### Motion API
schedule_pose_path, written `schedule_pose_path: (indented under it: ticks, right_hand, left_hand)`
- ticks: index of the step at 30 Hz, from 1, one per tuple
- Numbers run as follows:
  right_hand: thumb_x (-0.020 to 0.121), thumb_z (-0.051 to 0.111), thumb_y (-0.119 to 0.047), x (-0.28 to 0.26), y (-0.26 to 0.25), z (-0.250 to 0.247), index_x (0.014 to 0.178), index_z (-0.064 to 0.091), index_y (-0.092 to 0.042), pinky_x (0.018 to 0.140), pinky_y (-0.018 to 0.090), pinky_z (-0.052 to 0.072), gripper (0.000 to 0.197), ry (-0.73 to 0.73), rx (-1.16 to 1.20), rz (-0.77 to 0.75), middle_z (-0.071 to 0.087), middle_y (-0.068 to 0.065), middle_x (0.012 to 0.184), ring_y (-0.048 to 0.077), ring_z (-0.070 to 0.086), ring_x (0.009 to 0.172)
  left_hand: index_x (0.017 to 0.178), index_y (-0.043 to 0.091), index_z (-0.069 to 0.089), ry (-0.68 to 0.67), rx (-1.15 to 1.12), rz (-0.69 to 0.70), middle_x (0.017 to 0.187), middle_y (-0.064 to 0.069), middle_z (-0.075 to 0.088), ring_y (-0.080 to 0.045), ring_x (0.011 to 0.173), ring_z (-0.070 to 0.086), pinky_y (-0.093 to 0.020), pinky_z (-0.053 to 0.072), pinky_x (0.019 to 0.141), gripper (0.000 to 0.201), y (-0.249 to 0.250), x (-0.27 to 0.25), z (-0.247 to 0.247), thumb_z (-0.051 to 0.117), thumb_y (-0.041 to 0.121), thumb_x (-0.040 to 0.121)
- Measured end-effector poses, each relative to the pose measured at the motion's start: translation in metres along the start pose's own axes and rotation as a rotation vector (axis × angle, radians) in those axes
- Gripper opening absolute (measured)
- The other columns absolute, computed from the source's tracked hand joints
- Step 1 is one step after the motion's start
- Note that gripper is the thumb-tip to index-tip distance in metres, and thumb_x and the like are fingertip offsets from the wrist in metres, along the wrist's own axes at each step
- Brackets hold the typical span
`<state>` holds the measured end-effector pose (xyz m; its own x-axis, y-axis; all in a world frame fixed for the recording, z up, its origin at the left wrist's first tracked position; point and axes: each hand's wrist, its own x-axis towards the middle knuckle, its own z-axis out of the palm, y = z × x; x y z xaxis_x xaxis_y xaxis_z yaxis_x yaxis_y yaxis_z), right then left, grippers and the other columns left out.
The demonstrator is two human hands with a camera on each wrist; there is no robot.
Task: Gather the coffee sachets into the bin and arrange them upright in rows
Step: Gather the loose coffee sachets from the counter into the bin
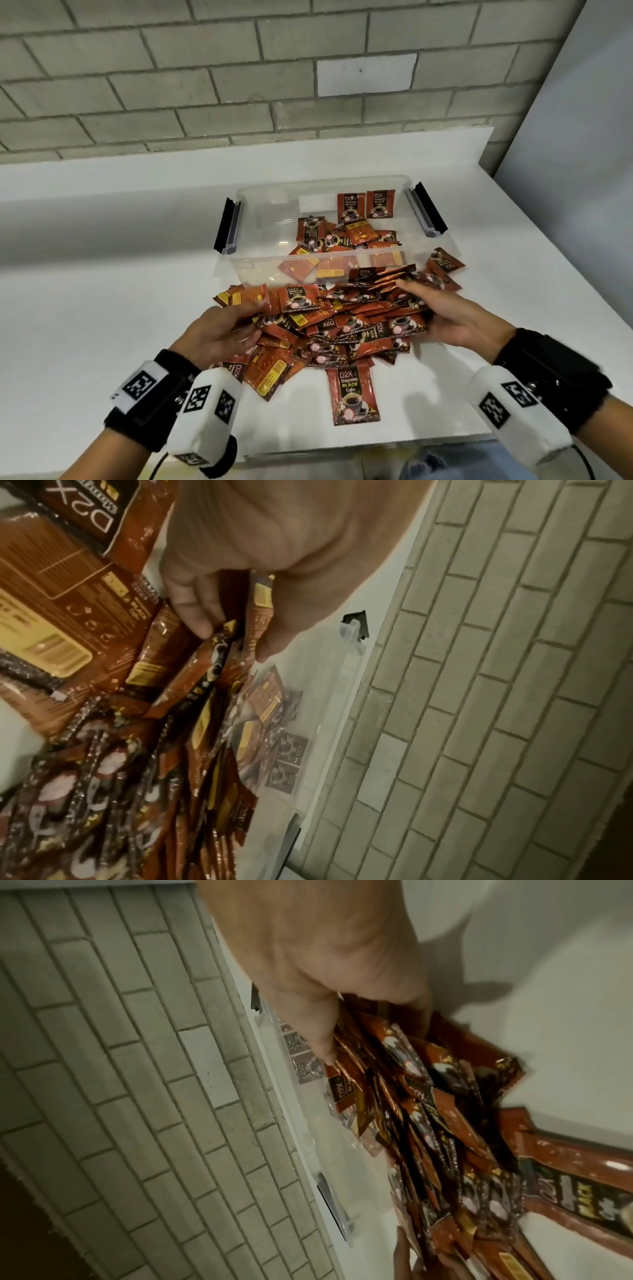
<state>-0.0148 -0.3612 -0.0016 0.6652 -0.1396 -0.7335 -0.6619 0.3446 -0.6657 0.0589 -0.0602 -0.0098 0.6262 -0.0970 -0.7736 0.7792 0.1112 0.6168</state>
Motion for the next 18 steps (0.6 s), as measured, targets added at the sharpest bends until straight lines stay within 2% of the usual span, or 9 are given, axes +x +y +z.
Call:
schedule_pose_path:
  ticks: [4, 8, 11, 13, 15, 18]
  right_hand:
    - [0.087, 0.066, -0.016, 0.009, 0.002, 0.002, 0.109, 0.061, -0.010, 0.064, 0.040, 0.054, 0.023, 0.020, 0.014, -0.060, 0.073, 0.017, 0.100, 0.027, 0.071, 0.081]
    - [0.090, 0.060, -0.006, 0.014, 0.010, -0.007, 0.114, 0.058, -0.007, 0.070, 0.047, 0.055, 0.024, 0.058, -0.019, -0.096, 0.074, 0.017, 0.095, 0.031, 0.070, 0.086]
    - [0.091, 0.058, -0.005, 0.014, 0.011, -0.022, 0.116, 0.056, -0.007, 0.061, 0.043, 0.059, 0.025, 0.099, -0.001, -0.122, 0.074, 0.018, 0.092, 0.030, 0.072, 0.077]
    - [0.092, 0.056, -0.004, 0.010, 0.011, -0.033, 0.116, 0.056, -0.004, 0.057, 0.039, 0.059, 0.024, 0.125, 0.024, -0.142, 0.074, 0.019, 0.090, 0.029, 0.072, 0.071]
    - [0.092, 0.056, -0.004, 0.003, 0.007, -0.041, 0.115, 0.057, -0.003, 0.055, 0.036, 0.060, 0.024, 0.151, 0.046, -0.163, 0.074, 0.019, 0.089, 0.028, 0.072, 0.067]
    - [0.091, 0.057, -0.006, -0.005, -0.002, -0.053, 0.117, 0.057, -0.003, 0.057, 0.034, 0.059, 0.026, 0.188, 0.086, -0.193, 0.074, 0.019, 0.090, 0.027, 0.073, 0.068]
  left_hand:
    - [0.089, 0.000, 0.058, 0.052, 0.052, 0.070, 0.087, -0.018, 0.065, -0.025, 0.075, 0.062, -0.027, 0.058, 0.048, 0.011, -0.004, 0.005, 0.007, 0.067, 0.001, 0.083]
    - [0.088, -0.006, 0.060, 0.064, 0.010, 0.075, 0.087, -0.021, 0.065, -0.028, 0.068, 0.066, -0.030, 0.057, 0.046, 0.007, -0.002, 0.007, -0.001, 0.064, -0.001, 0.085]
    - [0.089, -0.007, 0.060, 0.055, -0.030, 0.040, 0.092, -0.027, 0.065, -0.031, 0.060, 0.070, -0.030, 0.057, 0.044, 0.004, 0.005, 0.005, -0.012, 0.060, -0.003, 0.087]
    - [0.095, -0.007, 0.059, 0.046, -0.058, 0.016, 0.099, -0.028, 0.064, -0.032, 0.062, 0.070, -0.029, 0.057, 0.044, 0.009, 0.008, -0.001, -0.019, 0.060, -0.004, 0.087]
    - [0.104, -0.007, 0.056, 0.053, -0.100, 0.016, 0.099, -0.027, 0.064, -0.029, 0.058, 0.070, -0.027, 0.055, 0.041, 0.019, 0.013, -0.010, -0.025, 0.059, -0.006, 0.085]
    - [0.107, -0.010, 0.056, 0.045, -0.131, 0.039, 0.099, -0.026, 0.065, -0.028, 0.057, 0.070, -0.028, 0.057, 0.044, 0.038, 0.018, -0.028, -0.038, 0.063, -0.005, 0.069]
